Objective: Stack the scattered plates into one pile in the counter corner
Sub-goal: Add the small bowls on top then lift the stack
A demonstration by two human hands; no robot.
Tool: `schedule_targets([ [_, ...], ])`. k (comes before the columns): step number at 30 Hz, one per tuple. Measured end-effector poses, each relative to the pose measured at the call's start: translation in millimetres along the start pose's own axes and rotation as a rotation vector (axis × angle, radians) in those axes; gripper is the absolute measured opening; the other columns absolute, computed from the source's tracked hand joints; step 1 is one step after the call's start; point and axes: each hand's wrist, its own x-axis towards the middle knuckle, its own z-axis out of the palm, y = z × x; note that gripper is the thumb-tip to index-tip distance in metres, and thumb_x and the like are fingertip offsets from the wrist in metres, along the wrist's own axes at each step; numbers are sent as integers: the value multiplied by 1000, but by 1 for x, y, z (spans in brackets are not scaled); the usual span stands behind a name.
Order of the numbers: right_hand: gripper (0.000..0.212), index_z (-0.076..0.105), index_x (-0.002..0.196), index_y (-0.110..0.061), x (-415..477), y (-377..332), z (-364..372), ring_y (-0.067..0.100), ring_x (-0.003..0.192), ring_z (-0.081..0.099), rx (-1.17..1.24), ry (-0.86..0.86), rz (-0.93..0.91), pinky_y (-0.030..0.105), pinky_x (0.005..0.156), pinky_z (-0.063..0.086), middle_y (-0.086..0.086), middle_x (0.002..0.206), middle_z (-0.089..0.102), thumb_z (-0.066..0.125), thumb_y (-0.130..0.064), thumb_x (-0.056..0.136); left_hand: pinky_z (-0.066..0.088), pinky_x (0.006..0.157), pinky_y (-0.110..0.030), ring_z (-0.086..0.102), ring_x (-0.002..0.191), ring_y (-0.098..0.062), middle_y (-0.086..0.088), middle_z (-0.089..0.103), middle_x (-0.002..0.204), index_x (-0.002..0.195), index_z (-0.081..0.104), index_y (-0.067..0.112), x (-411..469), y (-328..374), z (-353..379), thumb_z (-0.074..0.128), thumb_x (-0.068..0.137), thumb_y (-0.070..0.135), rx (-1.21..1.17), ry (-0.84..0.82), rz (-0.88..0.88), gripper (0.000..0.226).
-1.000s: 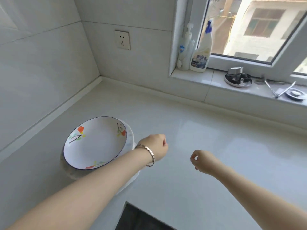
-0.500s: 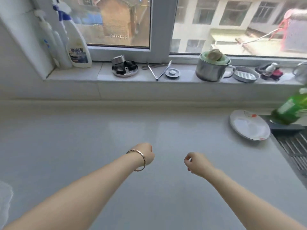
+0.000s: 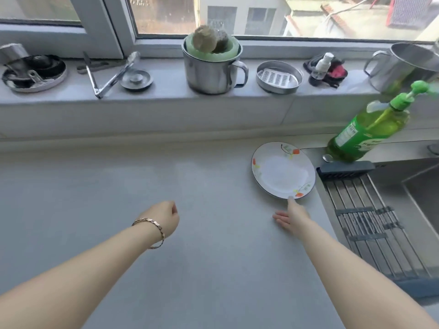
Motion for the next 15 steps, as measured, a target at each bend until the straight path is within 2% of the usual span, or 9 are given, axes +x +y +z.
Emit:
schedule_targets([
  [2,42,41,129,-1,17,-7,0,34,81,66,165,19,-19,25,43,52,20,109,57,39,-28,97,42,69,-27,57,81,-25,-2,59,87,87,49,19,9,3,1,37,89,16,-12,0,-19,13],
  [4,30,44,123,-5,30,-12,2,38,93,64,251,52,-55,22,35,51,15,114,55,41,-15,95,44,70,-28,59,80,-25,-4,62,88,87,50,18,15,3,2,37,89,15,-22,-7,-45,14],
  [6,31,46,122,-7,38,-13,4,39,99,62,313,64,-67,24,34,52,18,125,55,38,-2,92,49,72,-30,60,80,-26,-6,65,91,86,51,17,18,-1,5,37,88,14,-35,-11,-65,15],
  [9,35,44,126,-2,34,-9,4,40,105,60,385,59,-78,22,35,51,20,128,54,38,2,92,47,69,-29,60,77,-26,-6,64,87,85,51,17,19,-11,6,36,87,12,-61,-14,-87,16],
  [12,27,46,120,0,20,-1,2,36,95,57,355,2,-101,21,35,51,17,116,55,40,1,93,48,70,-29,65,85,-28,-5,64,85,84,51,17,14,-24,-2,36,88,12,-67,4,-111,16],
  [15,18,46,110,-5,-6,2,8,35,83,61,199,-77,-179,21,35,51,15,110,54,41,1,94,53,76,-33,68,92,-29,-8,69,91,85,52,17,2,-41,-10,36,87,12,-112,22,-133,17],
])
